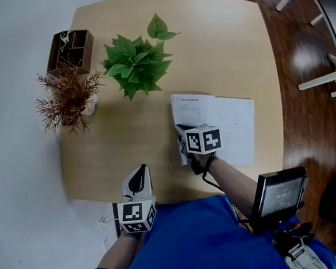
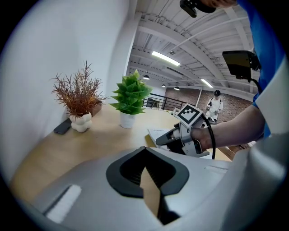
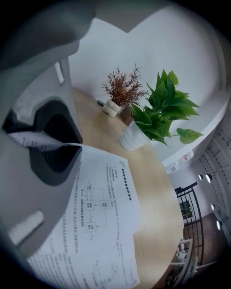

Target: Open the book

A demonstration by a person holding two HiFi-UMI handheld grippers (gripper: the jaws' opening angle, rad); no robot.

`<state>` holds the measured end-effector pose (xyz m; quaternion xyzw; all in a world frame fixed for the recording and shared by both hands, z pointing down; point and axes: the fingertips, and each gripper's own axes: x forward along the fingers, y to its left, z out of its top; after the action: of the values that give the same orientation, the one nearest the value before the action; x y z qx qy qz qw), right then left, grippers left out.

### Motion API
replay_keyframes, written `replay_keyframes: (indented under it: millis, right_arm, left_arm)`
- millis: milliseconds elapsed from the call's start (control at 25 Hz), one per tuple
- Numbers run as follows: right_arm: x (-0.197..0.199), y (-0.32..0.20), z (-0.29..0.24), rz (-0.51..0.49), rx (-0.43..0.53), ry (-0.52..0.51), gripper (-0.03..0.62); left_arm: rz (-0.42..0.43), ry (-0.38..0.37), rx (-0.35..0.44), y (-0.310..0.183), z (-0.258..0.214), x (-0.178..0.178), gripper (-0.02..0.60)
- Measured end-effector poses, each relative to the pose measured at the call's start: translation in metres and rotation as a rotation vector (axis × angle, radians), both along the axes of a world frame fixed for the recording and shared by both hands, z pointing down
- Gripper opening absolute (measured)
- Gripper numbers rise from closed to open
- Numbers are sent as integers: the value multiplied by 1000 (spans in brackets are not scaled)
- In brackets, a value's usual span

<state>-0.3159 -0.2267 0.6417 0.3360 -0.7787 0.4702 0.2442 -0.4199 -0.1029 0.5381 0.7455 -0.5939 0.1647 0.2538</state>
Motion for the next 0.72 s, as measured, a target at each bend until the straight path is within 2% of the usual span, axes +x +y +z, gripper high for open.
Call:
replay_keyframes:
  millis: [720]
  right_arm:
    - [-8, 4, 18, -44, 14, 140, 74]
  left_arm:
    - [-6, -11, 1, 1, -5, -3, 6]
